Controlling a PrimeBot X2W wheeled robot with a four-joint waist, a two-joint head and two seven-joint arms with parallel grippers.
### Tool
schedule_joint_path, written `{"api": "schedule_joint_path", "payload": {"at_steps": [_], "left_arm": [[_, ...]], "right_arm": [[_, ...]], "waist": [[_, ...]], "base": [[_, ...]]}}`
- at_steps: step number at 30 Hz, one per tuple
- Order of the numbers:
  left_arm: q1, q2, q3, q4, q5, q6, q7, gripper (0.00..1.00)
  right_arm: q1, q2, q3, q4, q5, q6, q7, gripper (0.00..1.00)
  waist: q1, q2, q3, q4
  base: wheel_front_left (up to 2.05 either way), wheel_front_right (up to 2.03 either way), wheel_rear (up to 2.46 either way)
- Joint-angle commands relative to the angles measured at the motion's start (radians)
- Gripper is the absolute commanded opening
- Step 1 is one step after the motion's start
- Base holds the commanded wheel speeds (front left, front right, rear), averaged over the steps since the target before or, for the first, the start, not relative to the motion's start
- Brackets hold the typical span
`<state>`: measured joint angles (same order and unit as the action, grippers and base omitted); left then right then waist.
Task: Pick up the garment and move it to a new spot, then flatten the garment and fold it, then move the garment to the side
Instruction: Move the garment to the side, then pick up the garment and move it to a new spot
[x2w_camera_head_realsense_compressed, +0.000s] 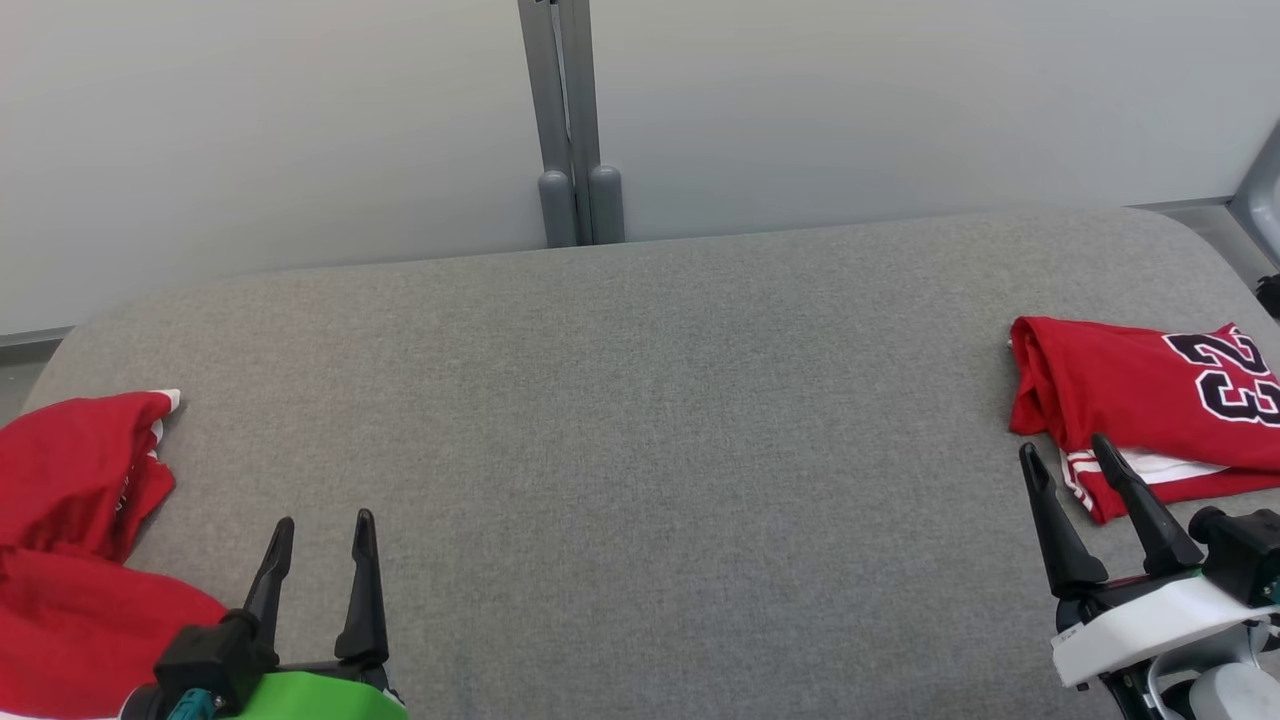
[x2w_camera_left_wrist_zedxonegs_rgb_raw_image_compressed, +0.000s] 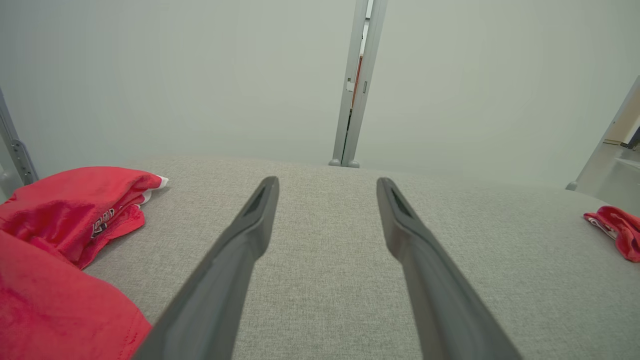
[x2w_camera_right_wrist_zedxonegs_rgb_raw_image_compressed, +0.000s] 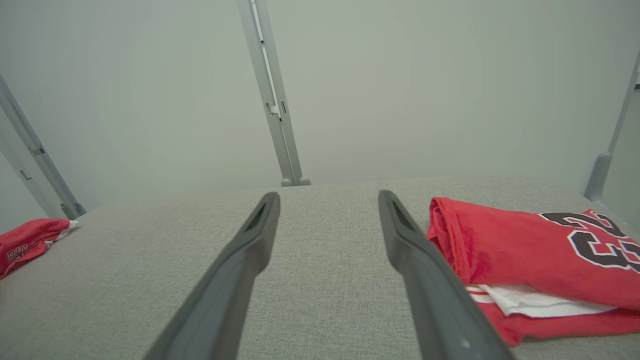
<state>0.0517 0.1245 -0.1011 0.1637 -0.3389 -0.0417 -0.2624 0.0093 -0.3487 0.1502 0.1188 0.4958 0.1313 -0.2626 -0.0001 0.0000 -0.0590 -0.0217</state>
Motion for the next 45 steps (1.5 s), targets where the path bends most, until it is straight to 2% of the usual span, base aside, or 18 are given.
{"api": "schedule_joint_path", "payload": {"at_steps": [1,9,13,28,32,37,43,45], "left_arm": [[-0.001,-0.003,0.006,0.002,0.009,-0.005,-0.003,1.00],[-0.015,-0.011,0.020,0.013,0.026,-0.021,-0.003,1.00],[-0.025,-0.012,0.030,0.022,0.033,-0.011,-0.003,1.00],[-0.042,0.016,0.072,0.029,0.025,0.027,0.007,1.00],[-0.033,0.020,0.079,0.025,0.018,0.036,0.014,1.00],[-0.030,0.024,0.080,0.013,0.010,0.042,0.025,1.00],[-0.037,0.020,0.085,-0.009,-0.008,0.055,0.049,1.00],[-0.074,0.035,0.091,-0.022,-0.014,0.058,0.086,1.00]], "right_arm": [[-0.003,0.002,0.002,-0.001,-0.008,-0.001,-0.003,1.00],[-0.006,0.007,0.005,0.001,-0.015,-0.001,-0.003,1.00],[-0.015,0.010,0.016,0.004,-0.022,-0.001,-0.003,1.00],[-0.055,0.064,0.081,0.015,-0.012,-0.001,-0.003,1.00],[-0.056,0.063,0.087,0.015,-0.017,-0.001,-0.002,1.00],[-0.062,0.065,0.093,0.006,-0.028,-0.001,-0.003,1.00],[-0.065,0.061,0.104,-0.003,-0.036,-0.001,-0.003,1.00],[-0.069,0.056,0.103,-0.013,-0.039,-0.001,-0.003,1.00]], "waist": [[0.0001,0.0000,0.001,0.001],[0.0001,0.0000,0.005,0.019],[0.0001,0.0000,0.008,0.058],[0.0001,0.0000,0.028,0.356],[0.0001,0.0000,0.032,0.414],[0.0001,0.0000,0.041,0.449],[0.0001,0.0000,0.051,0.451],[0.0001,0.0000,0.064,0.445]], "base": [[0.00,0.00,0.00],[0.00,0.00,0.00],[0.00,0.00,0.00],[0.00,0.00,0.00],[0.00,0.00,0.00],[0.00,0.00,0.00],[0.00,0.00,0.00],[0.00,0.00,0.00]]}}
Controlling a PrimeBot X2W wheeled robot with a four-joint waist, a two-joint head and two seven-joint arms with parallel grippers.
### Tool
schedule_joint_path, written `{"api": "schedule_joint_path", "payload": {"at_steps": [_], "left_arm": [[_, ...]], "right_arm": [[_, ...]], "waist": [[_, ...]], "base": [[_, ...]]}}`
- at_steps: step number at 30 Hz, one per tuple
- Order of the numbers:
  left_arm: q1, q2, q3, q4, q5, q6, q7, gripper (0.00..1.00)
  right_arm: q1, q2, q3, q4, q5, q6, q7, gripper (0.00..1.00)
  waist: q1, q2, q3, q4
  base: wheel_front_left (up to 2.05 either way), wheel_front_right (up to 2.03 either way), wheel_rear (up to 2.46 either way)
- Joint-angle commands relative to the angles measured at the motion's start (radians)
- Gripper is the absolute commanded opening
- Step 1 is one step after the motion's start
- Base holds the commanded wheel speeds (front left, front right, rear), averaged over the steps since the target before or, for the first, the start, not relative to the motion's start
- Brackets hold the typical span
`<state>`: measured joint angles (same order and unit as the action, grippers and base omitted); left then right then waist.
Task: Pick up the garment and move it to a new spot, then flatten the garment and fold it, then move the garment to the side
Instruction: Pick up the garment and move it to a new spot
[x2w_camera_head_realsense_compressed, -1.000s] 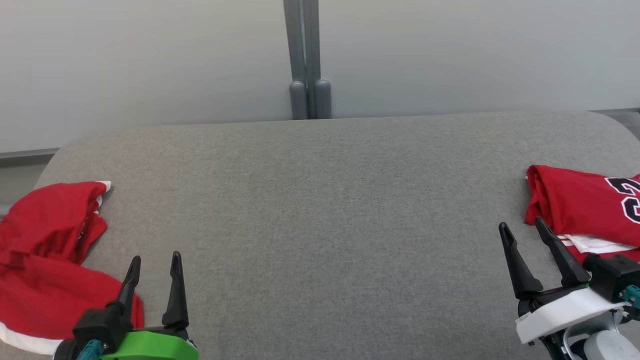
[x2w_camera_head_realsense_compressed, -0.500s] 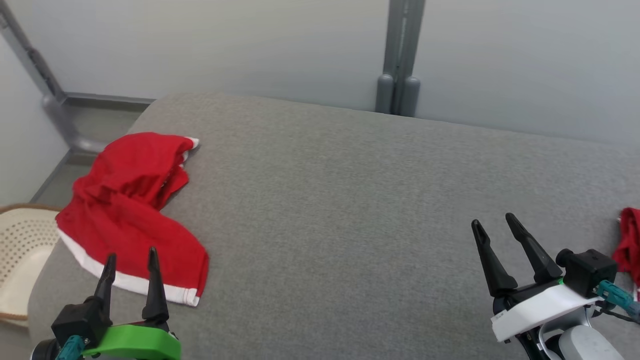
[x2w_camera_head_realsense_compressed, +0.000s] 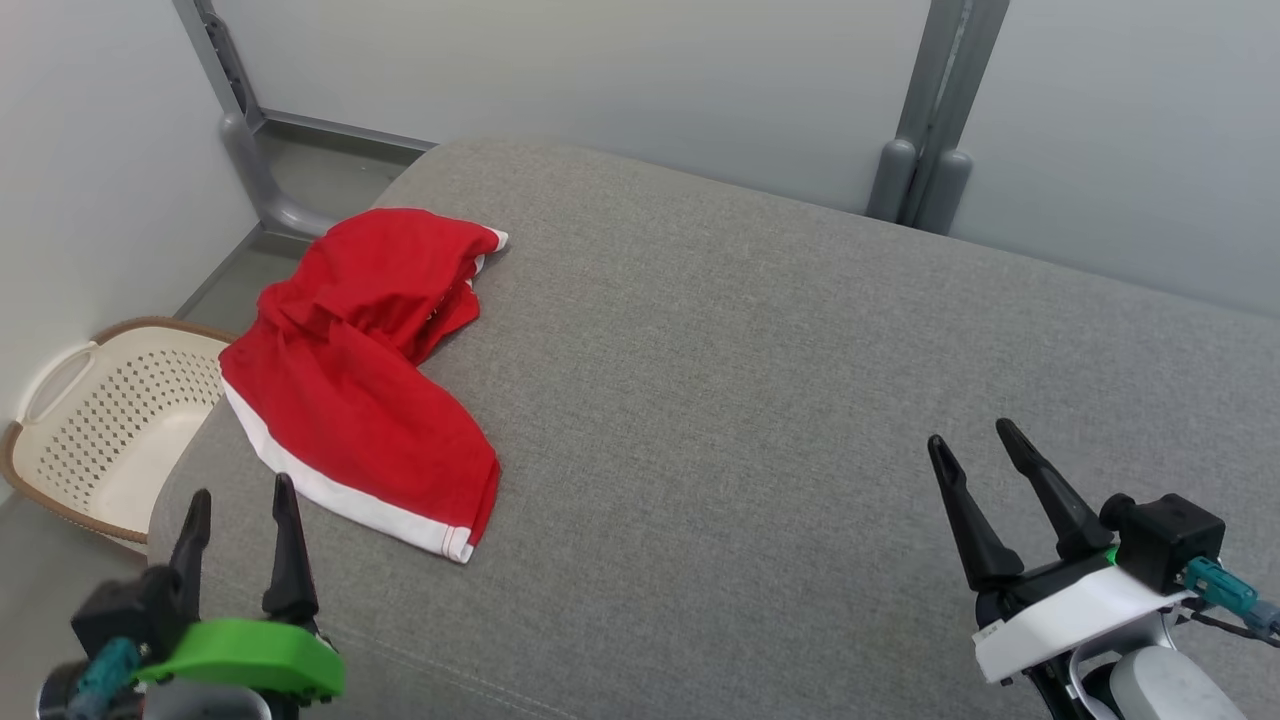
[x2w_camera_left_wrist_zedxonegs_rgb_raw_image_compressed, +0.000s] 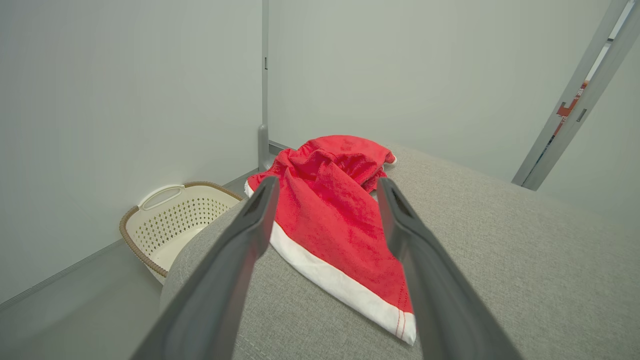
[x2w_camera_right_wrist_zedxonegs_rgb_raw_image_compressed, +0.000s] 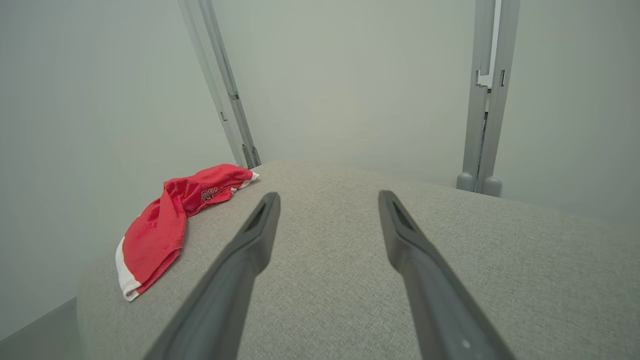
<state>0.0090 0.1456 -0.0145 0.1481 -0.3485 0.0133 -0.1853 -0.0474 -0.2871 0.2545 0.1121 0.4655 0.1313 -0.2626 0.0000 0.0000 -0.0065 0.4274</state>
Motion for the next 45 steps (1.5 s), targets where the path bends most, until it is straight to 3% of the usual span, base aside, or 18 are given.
{"api": "schedule_joint_path", "payload": {"at_steps": [1,9,18,26,34,35,37,38,45], "left_arm": [[-0.054,0.024,0.002,-0.012,-0.003,-0.001,0.032,1.00],[-0.344,0.110,0.037,0.040,-0.125,-0.034,0.355,1.00],[-0.615,0.212,0.087,0.341,-0.286,-0.067,0.690,1.00],[-0.675,0.279,0.085,0.606,-0.327,-0.058,0.881,1.00],[-0.620,0.282,0.052,0.727,-0.341,-0.069,1.019,1.00],[-0.616,0.282,0.050,0.733,-0.344,-0.067,1.029,0.85],[-0.616,0.289,0.045,0.736,-0.339,-0.066,1.030,0.04],[-0.617,0.295,0.040,0.732,-0.332,-0.072,1.026,0.00],[-0.643,0.354,0.006,0.658,-0.281,-0.100,0.947,0.00]], "right_arm": [[-0.016,-0.009,-0.002,-0.011,-0.011,-0.001,-0.003,1.00],[-0.087,-0.051,0.022,-0.061,-0.027,-0.001,-0.003,1.00],[-0.189,-0.090,0.061,-0.079,-0.021,-0.001,-0.003,1.00],[-0.234,-0.086,0.080,-0.076,-0.016,-0.001,-0.003,1.00],[-0.228,-0.080,0.087,-0.066,-0.010,-0.001,-0.003,1.00],[-0.228,-0.080,0.087,-0.063,-0.010,-0.001,-0.003,1.00],[-0.227,-0.077,0.088,-0.059,-0.009,-0.001,-0.003,1.00],[-0.226,-0.075,0.089,-0.059,-0.009,-0.001,-0.003,1.00],[-0.200,-0.057,0.097,-0.044,-0.007,-0.001,-0.003,1.00]], "waist": [[0.0000,0.0000,0.018,-0.007],[0.0000,0.0000,0.146,-0.091],[0.0000,0.0000,0.301,-0.262],[0.0000,0.0000,0.350,-0.382],[0.0000,0.0000,0.355,-0.421],[0.0000,0.0000,0.353,-0.422],[0.0000,0.0000,0.344,-0.421],[0.0000,0.0000,0.337,-0.419],[0.0000,0.0000,0.250,-0.408]], "base": [[0.00,0.00,0.00],[0.00,0.00,0.00],[0.00,0.00,0.00],[0.00,0.00,0.00],[0.00,0.00,0.00],[0.00,0.00,0.00],[0.00,0.00,0.00],[0.00,0.00,0.00],[0.00,0.00,0.00]]}}
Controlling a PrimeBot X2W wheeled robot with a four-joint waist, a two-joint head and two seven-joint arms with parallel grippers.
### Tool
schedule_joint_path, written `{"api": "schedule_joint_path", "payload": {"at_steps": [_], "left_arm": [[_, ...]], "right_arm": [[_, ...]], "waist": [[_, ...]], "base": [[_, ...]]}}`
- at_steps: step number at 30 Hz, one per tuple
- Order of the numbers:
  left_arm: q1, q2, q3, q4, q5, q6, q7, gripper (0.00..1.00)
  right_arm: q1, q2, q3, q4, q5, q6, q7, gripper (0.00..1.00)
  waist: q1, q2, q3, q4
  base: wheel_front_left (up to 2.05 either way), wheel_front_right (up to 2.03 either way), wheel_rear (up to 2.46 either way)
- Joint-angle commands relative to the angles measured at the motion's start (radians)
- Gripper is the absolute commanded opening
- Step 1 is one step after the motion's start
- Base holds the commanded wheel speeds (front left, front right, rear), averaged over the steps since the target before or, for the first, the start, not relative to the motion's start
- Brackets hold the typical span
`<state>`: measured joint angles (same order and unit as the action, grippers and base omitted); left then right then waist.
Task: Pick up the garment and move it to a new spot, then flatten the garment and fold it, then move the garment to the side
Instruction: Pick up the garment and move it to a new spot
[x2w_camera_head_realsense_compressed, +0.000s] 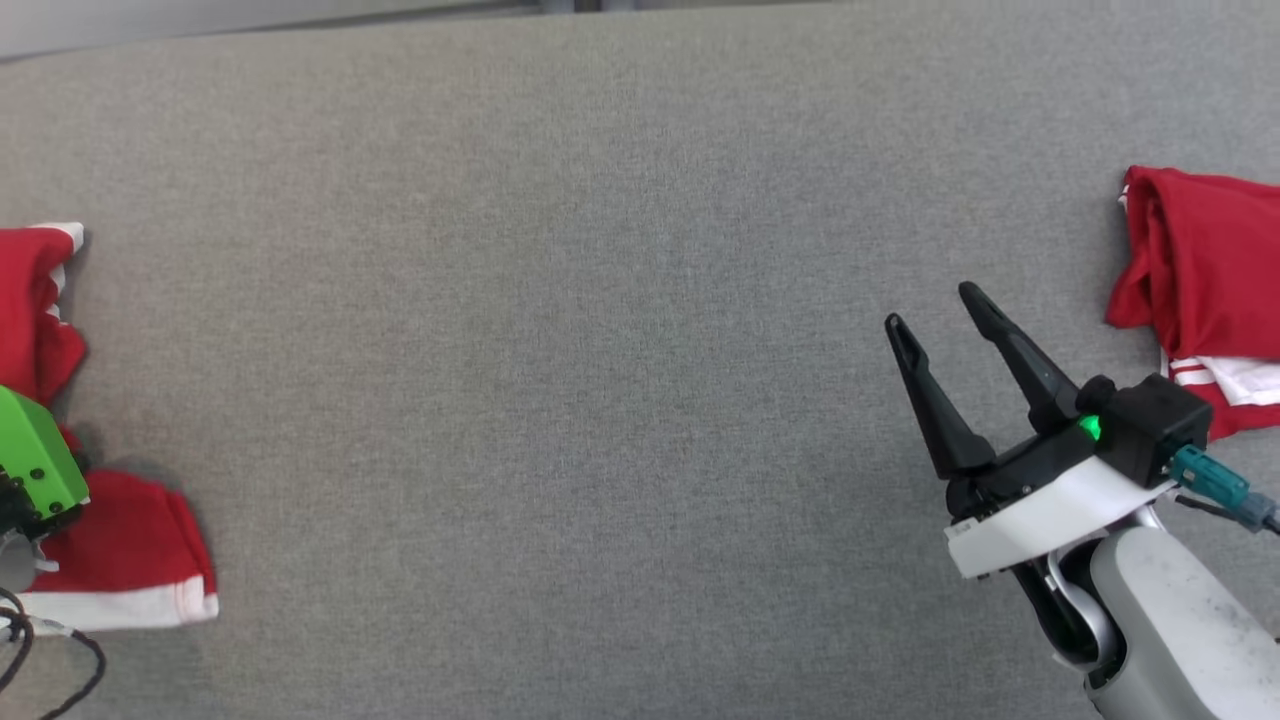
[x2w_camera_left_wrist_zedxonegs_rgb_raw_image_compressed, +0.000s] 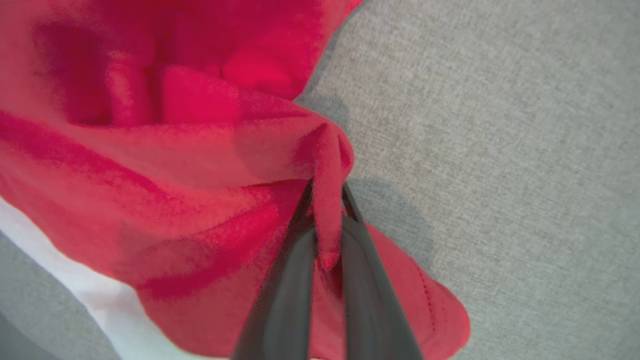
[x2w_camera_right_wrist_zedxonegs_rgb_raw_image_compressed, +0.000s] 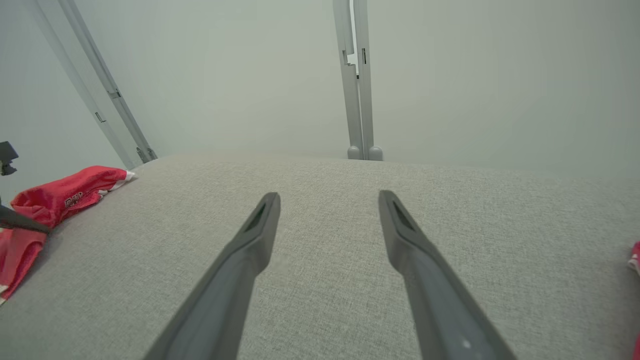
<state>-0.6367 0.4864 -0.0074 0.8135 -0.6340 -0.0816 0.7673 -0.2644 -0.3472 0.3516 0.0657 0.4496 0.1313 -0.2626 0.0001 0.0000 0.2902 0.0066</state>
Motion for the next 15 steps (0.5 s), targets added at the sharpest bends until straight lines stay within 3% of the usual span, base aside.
{"api": "schedule_joint_path", "payload": {"at_steps": [1,8,15], "left_arm": [[-0.001,0.019,-0.010,-0.021,0.011,-0.009,-0.013,0.00],[-0.011,0.019,-0.084,-0.208,0.013,-0.043,-0.027,0.00],[0.038,-0.047,-0.180,-0.508,-0.061,-0.050,0.012,0.00]], "right_arm": [[0.021,0.006,-0.001,0.006,0.009,-0.001,-0.003,1.00],[0.077,0.032,-0.031,0.020,0.014,-0.001,-0.003,1.00],[0.121,0.018,-0.075,0.020,0.004,-0.001,-0.003,1.00]], "waist": [[-0.0001,0.0000,-0.063,0.013],[-0.0001,0.0000,-0.184,0.000],[-0.0001,0.0000,-0.253,-0.051]], "base": [[0.00,0.00,0.00],[0.00,0.00,0.00],[0.00,0.00,0.00]]}}
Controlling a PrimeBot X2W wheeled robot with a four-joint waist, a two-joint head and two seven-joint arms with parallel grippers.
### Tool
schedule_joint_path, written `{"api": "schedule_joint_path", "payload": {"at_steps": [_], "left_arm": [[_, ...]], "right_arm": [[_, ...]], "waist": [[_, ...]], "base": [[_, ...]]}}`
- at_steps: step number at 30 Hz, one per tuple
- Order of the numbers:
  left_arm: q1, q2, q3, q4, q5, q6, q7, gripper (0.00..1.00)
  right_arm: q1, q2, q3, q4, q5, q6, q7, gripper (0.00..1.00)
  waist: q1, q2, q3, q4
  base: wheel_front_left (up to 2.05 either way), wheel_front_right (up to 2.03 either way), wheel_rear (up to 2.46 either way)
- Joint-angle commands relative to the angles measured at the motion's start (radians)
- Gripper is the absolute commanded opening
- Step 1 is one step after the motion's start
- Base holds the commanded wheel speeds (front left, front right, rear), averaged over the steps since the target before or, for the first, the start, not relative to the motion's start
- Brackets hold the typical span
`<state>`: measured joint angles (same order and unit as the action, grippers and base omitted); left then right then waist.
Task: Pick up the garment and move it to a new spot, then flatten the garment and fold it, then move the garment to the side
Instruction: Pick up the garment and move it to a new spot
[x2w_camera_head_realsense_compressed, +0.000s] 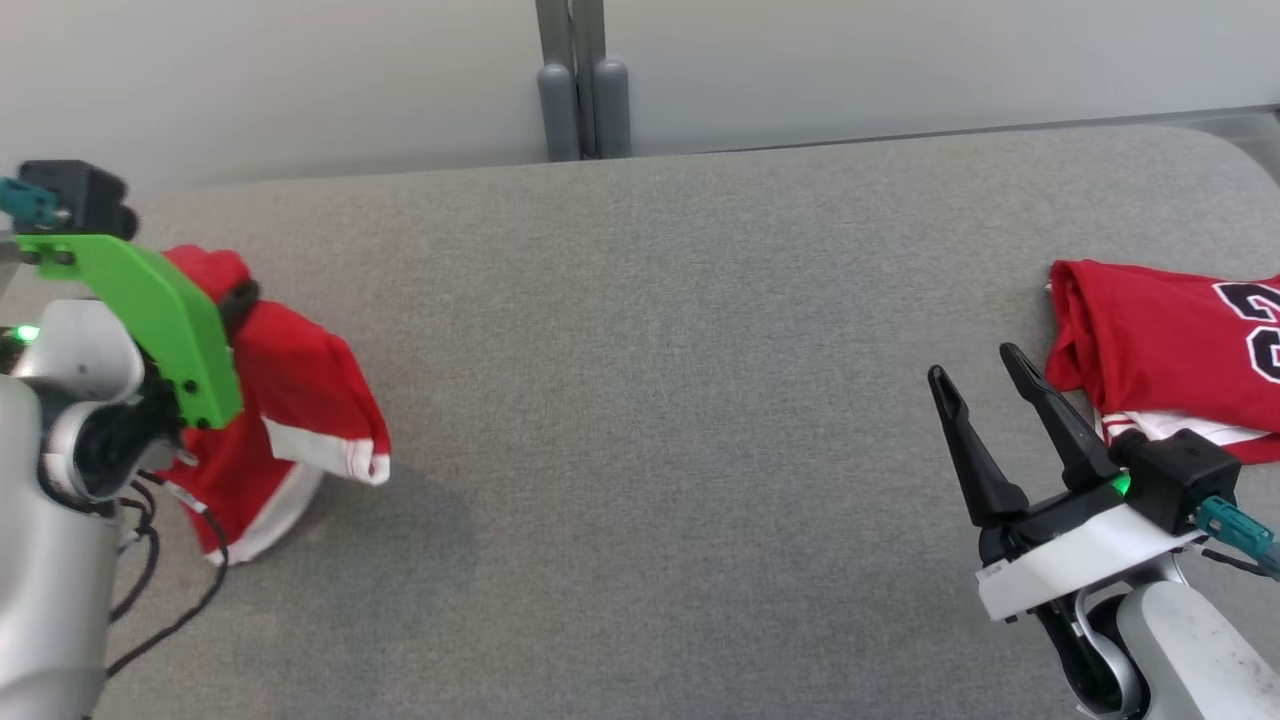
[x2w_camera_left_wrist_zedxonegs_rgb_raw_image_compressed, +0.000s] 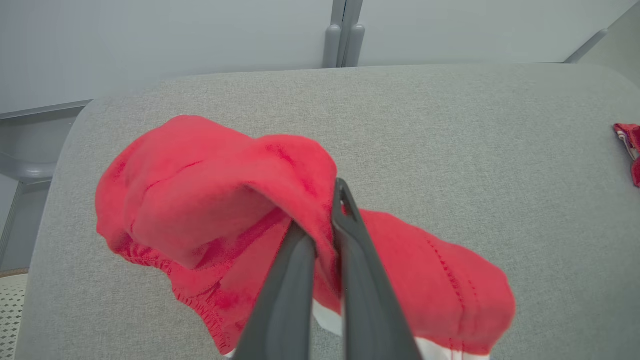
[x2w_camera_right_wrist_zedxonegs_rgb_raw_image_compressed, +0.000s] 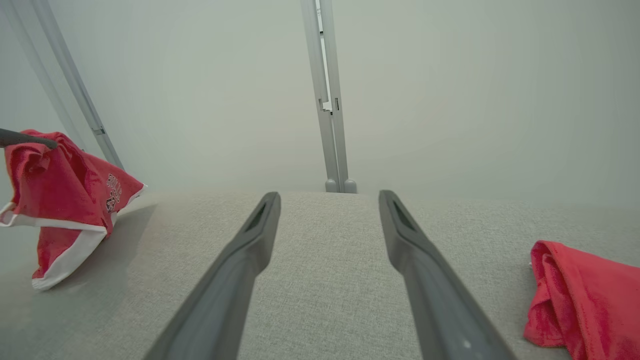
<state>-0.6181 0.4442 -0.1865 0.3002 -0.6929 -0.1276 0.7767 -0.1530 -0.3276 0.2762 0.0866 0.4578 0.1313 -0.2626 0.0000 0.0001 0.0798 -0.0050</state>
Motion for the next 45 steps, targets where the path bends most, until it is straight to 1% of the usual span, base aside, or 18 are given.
{"api": "schedule_joint_path", "payload": {"at_steps": [1,4,8,11,14,15,16,17,18,19,22,26,29,34,36,39,42,45], "left_arm": [[0.027,-0.018,-0.017,-0.040,-0.013,-0.004,0.006,0.00],[0.053,-0.060,-0.057,-0.132,-0.030,-0.004,0.006,0.00],[0.082,-0.145,-0.118,-0.210,-0.010,0.015,-0.026,0.00],[0.084,-0.236,-0.161,-0.197,-0.001,0.028,-0.084,0.00],[0.083,-0.319,-0.199,-0.118,0.022,0.043,-0.160,0.00],[0.085,-0.342,-0.213,-0.074,0.025,0.048,-0.194,0.16],[0.085,-0.357,-0.224,-0.035,0.021,0.049,-0.220,0.22],[0.083,-0.371,-0.250,0.019,0.024,0.046,-0.248,0.25],[0.075,-0.380,-0.277,0.071,0.029,0.042,-0.280,0.41],[0.072,-0.385,-0.295,0.110,0.021,0.040,-0.301,1.00],[0.047,-0.393,-0.373,0.204,-0.029,0.024,-0.367,1.00],[0.014,-0.390,-0.453,0.243,-0.101,0.015,-0.460,1.00],[-0.012,-0.391,-0.483,0.248,-0.116,0.014,-0.517,1.00],[-0.005,-0.383,-0.489,0.217,-0.122,0.012,-0.575,1.00],[0.019,-0.350,-0.478,0.189,-0.114,0.017,-0.596,1.00],[0.053,-0.298,-0.460,0.120,-0.093,0.040,-0.636,1.00],[0.105,-0.224,-0.414,0.031,-0.058,0.088,-0.717,1.00],[0.180,-0.165,-0.365,-0.050,-0.039,0.131,-0.802,1.00]], "right_arm": [[0.014,-0.006,-0.005,-0.002,-0.004,-0.001,-0.003,1.00],[0.021,-0.011,-0.014,-0.005,-0.003,-0.001,-0.003,1.00],[0.024,-0.013,-0.022,-0.009,0.001,-0.001,-0.003,1.00],[0.019,-0.009,-0.027,-0.011,0.005,-0.001,-0.003,1.00],[0.012,-0.003,-0.023,-0.007,0.007,-0.001,-0.003,1.00],[0.009,0.000,-0.020,-0.004,0.007,-0.001,-0.003,1.00],[0.004,0.003,-0.016,-0.002,0.008,-0.001,-0.003,1.00],[-0.001,0.006,-0.013,0.000,0.008,-0.001,-0.003,1.00],[-0.003,0.008,-0.008,0.004,0.009,-0.001,-0.003,1.00],[-0.006,0.010,-0.004,0.008,0.010,-0.001,-0.003,1.00],[-0.019,0.015,0.007,0.017,0.011,-0.001,-0.003,1.00],[-0.013,0.008,0.001,0.028,0.013,-0.001,-0.003,1.00],[0.003,0.003,-0.009,0.030,0.013,-0.001,-0.003,1.00],[0.036,-0.003,-0.023,0.032,0.013,-0.001,-0.003,1.00],[0.046,-0.006,-0.025,0.028,0.011,-0.001,-0.003,1.00],[0.057,-0.008,-0.032,0.021,0.010,-0.001,-0.003,1.00],[0.074,-0.008,-0.044,0.012,0.008,-0.001,-0.003,1.00],[0.090,0.000,-0.062,0.002,0.006,-0.001,-0.003,1.00]], "waist": [[0.0000,-0.0001,-0.047,-0.053],[0.0000,-0.0001,-0.050,-0.093],[0.0000,-0.0001,-0.037,-0.154],[0.0000,-0.0001,-0.013,-0.197],[0.0000,-0.0001,0.009,-0.231],[0.0000,-0.0001,0.016,-0.242],[0.0000,-0.0001,0.022,-0.250],[0.0000,-0.0001,0.027,-0.258],[0.0000,-0.0001,0.031,-0.264],[0.0000,-0.0001,0.032,-0.268],[0.0000,-0.0001,0.036,-0.274],[0.0000,-0.0001,0.025,-0.245],[0.0000,-0.0001,0.006,-0.211],[0.0000,-0.0001,-0.043,-0.146],[0.0000,-0.0001,-0.061,-0.128],[0.0000,-0.0001,-0.079,-0.112],[0.0000,-0.0001,-0.090,-0.101],[0.0000,-0.0001,-0.097,-0.095]], "base": [[0.00,0.00,0.00],[0.00,0.00,0.00],[0.00,0.00,0.00],[0.00,0.00,0.00],[0.00,0.00,0.00],[0.00,0.00,0.00],[0.00,0.00,0.00],[0.00,0.00,0.00],[0.00,0.00,0.00],[0.00,0.00,0.00],[0.00,0.00,0.00],[0.00,0.00,0.00],[0.00,0.00,0.00],[0.00,0.00,0.00],[0.00,0.00,0.00],[0.00,0.00,0.00],[0.00,0.00,0.00],[0.00,0.00,0.00]]}}
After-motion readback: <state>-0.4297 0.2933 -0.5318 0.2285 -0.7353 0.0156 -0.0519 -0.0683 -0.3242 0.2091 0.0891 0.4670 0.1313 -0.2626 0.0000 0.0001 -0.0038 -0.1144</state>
